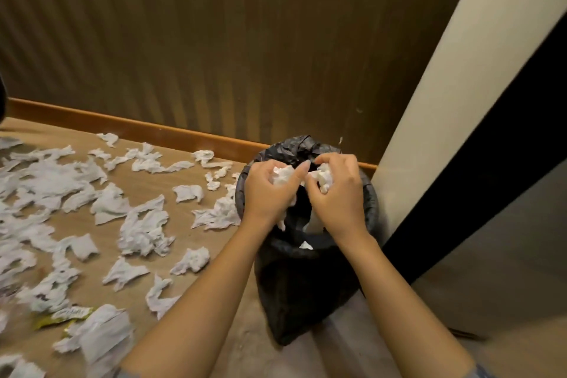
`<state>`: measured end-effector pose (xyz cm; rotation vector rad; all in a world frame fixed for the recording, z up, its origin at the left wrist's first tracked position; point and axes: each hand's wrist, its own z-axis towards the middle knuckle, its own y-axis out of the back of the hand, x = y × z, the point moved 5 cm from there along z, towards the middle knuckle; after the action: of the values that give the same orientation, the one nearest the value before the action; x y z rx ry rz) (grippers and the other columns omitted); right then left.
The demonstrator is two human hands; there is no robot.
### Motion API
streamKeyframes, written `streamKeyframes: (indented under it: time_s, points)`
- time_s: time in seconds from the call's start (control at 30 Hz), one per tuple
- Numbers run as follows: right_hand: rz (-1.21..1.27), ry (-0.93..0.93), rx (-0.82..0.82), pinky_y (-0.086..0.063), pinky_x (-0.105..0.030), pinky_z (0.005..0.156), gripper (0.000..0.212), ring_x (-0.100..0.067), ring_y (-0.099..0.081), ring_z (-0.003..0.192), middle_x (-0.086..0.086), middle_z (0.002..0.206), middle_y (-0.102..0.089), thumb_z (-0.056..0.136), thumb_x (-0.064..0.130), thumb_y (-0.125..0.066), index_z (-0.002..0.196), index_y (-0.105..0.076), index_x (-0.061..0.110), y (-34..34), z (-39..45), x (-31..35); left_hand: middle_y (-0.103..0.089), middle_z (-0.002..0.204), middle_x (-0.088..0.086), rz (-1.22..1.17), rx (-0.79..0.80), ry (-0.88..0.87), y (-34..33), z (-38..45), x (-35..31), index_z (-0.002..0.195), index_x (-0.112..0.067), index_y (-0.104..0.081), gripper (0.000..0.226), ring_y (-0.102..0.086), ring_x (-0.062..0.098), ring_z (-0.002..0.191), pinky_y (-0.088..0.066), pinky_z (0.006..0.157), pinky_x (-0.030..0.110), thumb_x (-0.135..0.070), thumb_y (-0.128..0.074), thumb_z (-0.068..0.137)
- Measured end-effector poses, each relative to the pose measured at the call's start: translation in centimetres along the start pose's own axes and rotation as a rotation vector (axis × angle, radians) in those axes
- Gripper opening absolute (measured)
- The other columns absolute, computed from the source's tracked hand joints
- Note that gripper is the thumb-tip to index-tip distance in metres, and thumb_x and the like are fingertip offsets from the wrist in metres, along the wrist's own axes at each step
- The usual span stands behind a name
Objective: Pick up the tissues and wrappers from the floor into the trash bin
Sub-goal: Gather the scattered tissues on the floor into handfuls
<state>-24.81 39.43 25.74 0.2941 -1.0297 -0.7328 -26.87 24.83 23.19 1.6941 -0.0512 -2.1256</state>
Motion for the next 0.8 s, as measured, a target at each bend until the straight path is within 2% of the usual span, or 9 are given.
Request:
streamKeyframes:
  time_s: [0.07,0.17,0.3,0.37,0.47,0.6,0.73,0.8]
  points:
    - [-0.003,-0.042,0.102,-0.040,-0.020,0.093,0.033,-0.012,-0.047,0.109,-0.001,0.116,-0.050,0.085,0.031,-0.069,0.114,-0.058,0.019,-0.9,-0.8,-1.0,-0.067,0.082,-0.006,-0.039,0.026,-0.009,0.0,-0.1,0.3,0.075,-0.024,-0.066,0.037,-0.061,0.009,0.083,-0.049,0.072,0.029,-0.061,-0.069,0.072]
    - [-0.023,-0.065,0.187,-0.035,-0.032,0.103,0.045,-0.014,-0.041,0.123,0.003,0.131,-0.049,0.087,0.045,-0.063,0.127,-0.051,0.026,-2.0,-1.6,-1.2,-0.068,0.091,-0.009,-0.056,0.019,-0.034,1.8,-0.2,0.3,0.086,-0.027,-0.067,0.023,-0.063,0.006,0.093,-0.054,0.082,0.032,-0.048,-0.071,0.079]
    - [-0.038,-0.021,0.196,-0.033,-0.048,0.108,0.036,-0.015,-0.043,0.125,0.005,0.127,-0.053,0.090,0.045,-0.056,0.122,-0.055,0.028,-3.0,-1.6,0.5,-0.068,0.087,-0.009,0.039,0.019,-0.094,6.7,0.0,0.3,0.091,-0.021,-0.066,0.007,-0.063,0.005,0.087,-0.054,0.083,0.031,-0.027,-0.066,0.087]
    - [-0.001,0.041,0.212,-0.035,-0.046,0.106,0.029,-0.015,-0.048,0.120,0.005,0.120,-0.058,0.089,0.042,-0.055,0.113,-0.061,0.026,-4.1,-1.9,2.4,-0.068,0.085,-0.009,0.097,0.029,-0.086,10.2,-0.7,0.9,0.090,-0.021,-0.066,0.004,-0.064,0.005,0.084,-0.055,0.081,0.029,-0.024,-0.066,0.087]
    - [0.173,0.174,0.281,-0.045,-0.033,0.092,0.016,-0.012,-0.056,0.100,0.003,0.101,-0.064,0.090,0.029,-0.061,0.102,-0.066,0.020,-6.6,-3.5,7.1,-0.070,0.084,-0.004,0.226,0.061,-0.010,16.2,-2.8,3.3,0.091,-0.019,-0.067,0.005,-0.065,0.008,0.081,-0.056,0.080,0.033,-0.022,-0.066,0.088]
    - [0.326,0.365,0.521,-0.043,-0.013,0.077,0.008,-0.002,-0.058,0.086,0.007,0.089,-0.067,0.091,0.022,-0.065,0.095,-0.070,0.017,-11.7,-7.2,14.6,-0.069,0.087,-0.008,0.397,0.050,0.049,23.8,-6.5,6.0,0.099,-0.021,-0.066,0.011,-0.064,0.002,0.084,-0.053,0.082,0.030,-0.022,-0.066,0.087]
    - [0.401,0.558,0.768,-0.047,-0.020,0.068,0.007,-0.003,-0.059,0.074,0.012,0.076,-0.064,0.091,0.021,-0.064,0.086,-0.069,0.019,-16.8,-11.8,21.1,-0.068,0.088,-0.009,0.416,-0.149,0.103,31.2,-10.7,7.2,0.099,-0.021,-0.066,0.012,-0.064,0.000,0.085,-0.051,0.078,0.020,-0.020,-0.067,0.087]
    - [0.422,0.668,0.889,-0.049,-0.025,0.066,0.008,-0.004,-0.060,0.070,0.010,0.074,-0.065,0.090,0.022,-0.063,0.086,-0.068,0.018,-19.0,-14.6,24.3,-0.069,0.091,-0.007,0.395,-0.251,0.161,34.6,-13.9,8.3,0.099,-0.018,-0.066,0.012,-0.065,0.005,0.086,-0.051,0.078,0.023,-0.021,-0.067,0.087]
